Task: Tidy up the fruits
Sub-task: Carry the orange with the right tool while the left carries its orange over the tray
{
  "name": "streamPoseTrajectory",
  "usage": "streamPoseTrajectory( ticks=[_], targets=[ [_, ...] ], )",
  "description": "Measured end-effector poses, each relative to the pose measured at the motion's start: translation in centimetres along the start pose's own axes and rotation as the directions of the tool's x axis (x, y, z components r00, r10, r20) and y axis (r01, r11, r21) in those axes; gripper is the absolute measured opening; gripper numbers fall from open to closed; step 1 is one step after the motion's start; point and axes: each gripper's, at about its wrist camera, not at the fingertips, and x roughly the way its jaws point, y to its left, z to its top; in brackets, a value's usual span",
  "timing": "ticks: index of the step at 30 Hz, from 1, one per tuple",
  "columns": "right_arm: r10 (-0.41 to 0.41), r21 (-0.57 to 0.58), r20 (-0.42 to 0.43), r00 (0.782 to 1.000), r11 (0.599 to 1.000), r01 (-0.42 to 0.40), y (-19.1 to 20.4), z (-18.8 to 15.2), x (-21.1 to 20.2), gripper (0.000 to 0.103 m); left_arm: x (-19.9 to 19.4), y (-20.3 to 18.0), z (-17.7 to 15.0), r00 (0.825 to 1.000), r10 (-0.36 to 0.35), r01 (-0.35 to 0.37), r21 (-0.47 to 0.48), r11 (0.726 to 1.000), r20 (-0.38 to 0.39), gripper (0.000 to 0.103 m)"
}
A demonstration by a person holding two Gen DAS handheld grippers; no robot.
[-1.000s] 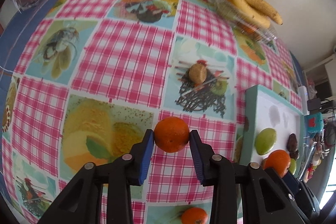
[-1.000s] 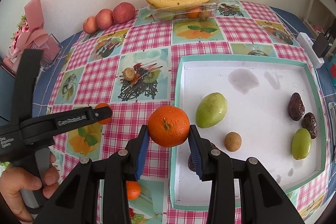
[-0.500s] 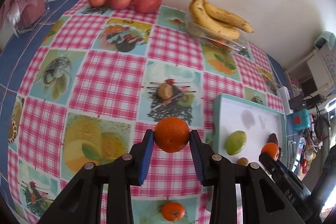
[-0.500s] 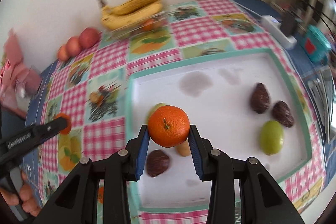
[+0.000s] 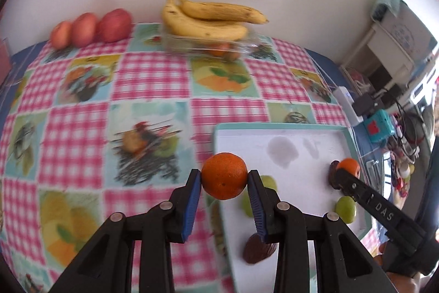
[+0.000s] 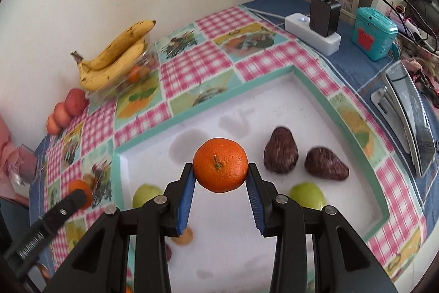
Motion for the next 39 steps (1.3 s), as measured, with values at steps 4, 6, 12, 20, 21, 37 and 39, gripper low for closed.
streamPoseTrajectory(
  ticks=[4, 6, 12, 20, 21, 37, 39],
  targets=[
    [-0.014, -0.006, 0.028, 0.999, 1.000, 0.015, -0.3, 0.9, 0.7, 0.039, 2.1, -1.1, 0.3, 1.000, -0.001, 0.001, 0.019, 1.000, 0.007, 0.037],
    [-0.020, -0.015, 0.044, 0.999, 1.000, 0.021, -0.3, 1.4, 1.0, 0.039, 2.8, -1.1, 0.4, 1.000, -0.011, 0.011, 0.002, 1.000, 0.012, 0.037],
    [-0.022, -0.025, 0.072, 0.997, 0.999, 0.024, -0.4, 2.5, 1.5, 0.039, 4.8, -1.9, 0.7, 1.000, -0.024, 0.024, 0.002, 1.000, 0.009, 0.037],
    [-0.026, -0.024, 0.038, 0.999, 0.999, 0.027, -1.0, 2.8, 3.3, 0.039, 6.2, -2.1, 0.7, 1.000, -0.015, 0.015, -0.002, 1.000, -0.007, 0.037],
    [-0.028, -0.022, 0.031, 0.999, 0.999, 0.028, -1.1, 2.7, 3.6, 0.039, 6.4, -2.1, 0.7, 1.000, -0.011, 0.011, 0.000, 1.000, -0.010, 0.037],
    [-0.051, -0.063, -0.015, 0.999, 0.997, 0.050, -0.7, 1.9, 5.2, 0.039, 6.9, -2.4, 0.3, 0.999, 0.026, -0.025, 0.044, 0.999, -0.022, 0.037],
    [-0.050, -0.064, -0.020, 0.999, 0.997, 0.049, -0.7, 1.9, 5.2, 0.039, 7.0, -2.4, 0.3, 0.999, 0.025, -0.024, 0.043, 0.999, -0.022, 0.037]
  ],
)
